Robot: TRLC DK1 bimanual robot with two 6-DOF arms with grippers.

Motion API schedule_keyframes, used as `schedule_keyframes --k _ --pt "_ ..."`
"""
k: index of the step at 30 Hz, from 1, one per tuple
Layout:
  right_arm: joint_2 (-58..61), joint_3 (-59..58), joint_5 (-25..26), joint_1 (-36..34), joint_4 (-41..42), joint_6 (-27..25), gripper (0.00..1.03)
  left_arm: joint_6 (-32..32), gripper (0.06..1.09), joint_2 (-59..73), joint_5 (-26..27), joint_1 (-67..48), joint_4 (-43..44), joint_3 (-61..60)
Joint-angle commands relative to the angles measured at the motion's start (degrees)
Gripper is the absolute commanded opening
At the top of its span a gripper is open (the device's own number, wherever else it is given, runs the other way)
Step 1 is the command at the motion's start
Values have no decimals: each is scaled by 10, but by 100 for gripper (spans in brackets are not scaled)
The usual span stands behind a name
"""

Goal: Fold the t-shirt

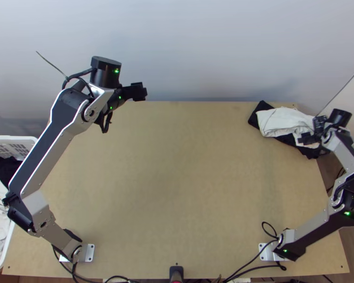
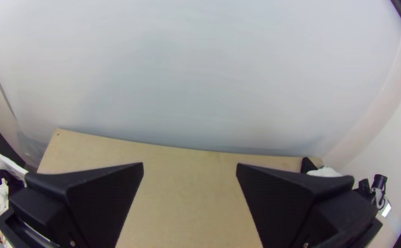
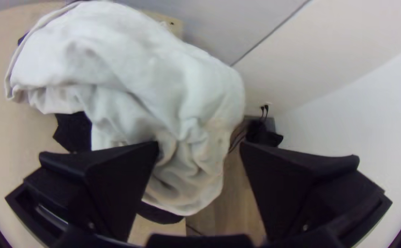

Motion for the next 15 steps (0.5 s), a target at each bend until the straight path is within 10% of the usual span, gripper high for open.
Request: schedule_keyframes --k 1,15 --pt "26 173 -35 -40 -191 153 99 2 104 -1 3 2 -6 3" --pt "-160 183 -86 86 -278 287 99 21 104 -65 -32 1 -24 -27"
